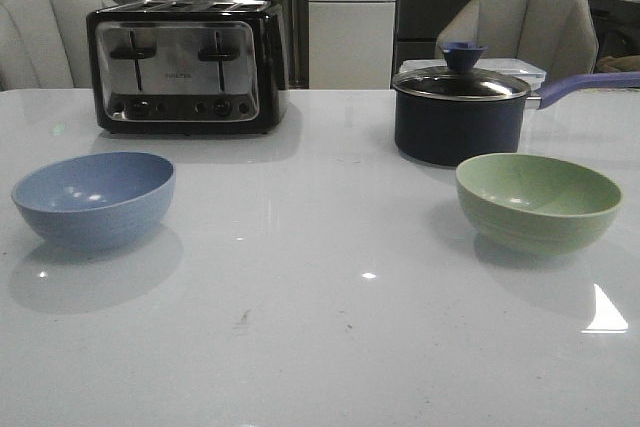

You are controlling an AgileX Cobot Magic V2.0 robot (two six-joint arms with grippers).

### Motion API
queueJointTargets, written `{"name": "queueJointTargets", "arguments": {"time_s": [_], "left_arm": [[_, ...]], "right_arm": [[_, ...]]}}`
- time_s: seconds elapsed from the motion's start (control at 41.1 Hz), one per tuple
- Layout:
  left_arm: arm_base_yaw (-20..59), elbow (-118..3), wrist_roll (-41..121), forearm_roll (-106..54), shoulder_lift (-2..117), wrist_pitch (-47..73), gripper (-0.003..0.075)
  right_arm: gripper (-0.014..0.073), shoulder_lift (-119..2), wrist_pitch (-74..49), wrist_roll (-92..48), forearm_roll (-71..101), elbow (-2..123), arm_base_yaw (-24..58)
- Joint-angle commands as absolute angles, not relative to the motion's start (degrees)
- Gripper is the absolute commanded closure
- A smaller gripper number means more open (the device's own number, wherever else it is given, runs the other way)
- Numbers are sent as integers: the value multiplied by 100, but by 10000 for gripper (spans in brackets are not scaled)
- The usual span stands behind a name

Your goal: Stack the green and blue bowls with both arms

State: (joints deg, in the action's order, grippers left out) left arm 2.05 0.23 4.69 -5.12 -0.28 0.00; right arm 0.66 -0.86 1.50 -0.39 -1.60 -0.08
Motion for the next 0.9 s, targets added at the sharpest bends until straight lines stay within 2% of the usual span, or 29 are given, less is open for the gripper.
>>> {"name": "queueJointTargets", "arguments": {"time_s": [0.0,0.875], "left_arm": [[246,43,408,-504,-141,-487,627],[246,-38,408,-500,-141,-716,627]], "right_arm": [[571,171,396,152,-94,-143,-38],[571,171,733,152,-97,130,-38]]}}
